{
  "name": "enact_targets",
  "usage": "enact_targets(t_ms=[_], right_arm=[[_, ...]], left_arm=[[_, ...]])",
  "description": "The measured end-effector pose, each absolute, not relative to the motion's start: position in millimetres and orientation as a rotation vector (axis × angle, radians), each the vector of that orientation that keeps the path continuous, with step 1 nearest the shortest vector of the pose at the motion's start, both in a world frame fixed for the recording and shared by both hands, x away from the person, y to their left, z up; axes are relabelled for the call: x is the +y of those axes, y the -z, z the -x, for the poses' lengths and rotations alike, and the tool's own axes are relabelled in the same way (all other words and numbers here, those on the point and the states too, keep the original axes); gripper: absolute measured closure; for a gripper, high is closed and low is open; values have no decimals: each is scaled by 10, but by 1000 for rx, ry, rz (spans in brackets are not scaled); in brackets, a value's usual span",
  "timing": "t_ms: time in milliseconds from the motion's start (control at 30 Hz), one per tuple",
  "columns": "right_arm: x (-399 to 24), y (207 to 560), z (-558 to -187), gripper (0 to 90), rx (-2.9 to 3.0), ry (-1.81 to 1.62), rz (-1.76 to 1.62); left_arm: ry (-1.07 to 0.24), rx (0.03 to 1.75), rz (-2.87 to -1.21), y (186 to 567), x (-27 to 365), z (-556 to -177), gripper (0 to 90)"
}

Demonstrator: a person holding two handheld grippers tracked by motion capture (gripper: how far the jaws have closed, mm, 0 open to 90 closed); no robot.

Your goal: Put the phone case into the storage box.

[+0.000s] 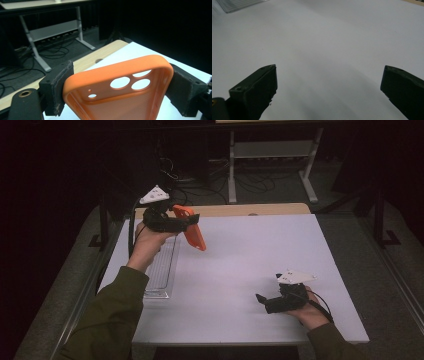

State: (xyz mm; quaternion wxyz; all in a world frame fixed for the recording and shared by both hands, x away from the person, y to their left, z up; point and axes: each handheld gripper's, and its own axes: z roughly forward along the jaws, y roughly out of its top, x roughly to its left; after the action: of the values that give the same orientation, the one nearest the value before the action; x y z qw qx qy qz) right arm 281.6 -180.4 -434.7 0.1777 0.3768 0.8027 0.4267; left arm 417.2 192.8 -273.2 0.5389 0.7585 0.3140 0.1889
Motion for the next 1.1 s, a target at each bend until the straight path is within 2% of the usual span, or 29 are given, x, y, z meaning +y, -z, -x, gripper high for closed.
enact_targets(t_ms=[400, 1100], right_arm=[[-1806, 4349, -2816, 2, 2273, -1206, -1068], [-1803, 4349, -2817, 2, 2274, -1206, -1064]], left_arm=[[-577, 800, -1799, 2652, 2135, -4346, 150], [-678, 904, -1790, 2691, 2377, -4488, 149]])
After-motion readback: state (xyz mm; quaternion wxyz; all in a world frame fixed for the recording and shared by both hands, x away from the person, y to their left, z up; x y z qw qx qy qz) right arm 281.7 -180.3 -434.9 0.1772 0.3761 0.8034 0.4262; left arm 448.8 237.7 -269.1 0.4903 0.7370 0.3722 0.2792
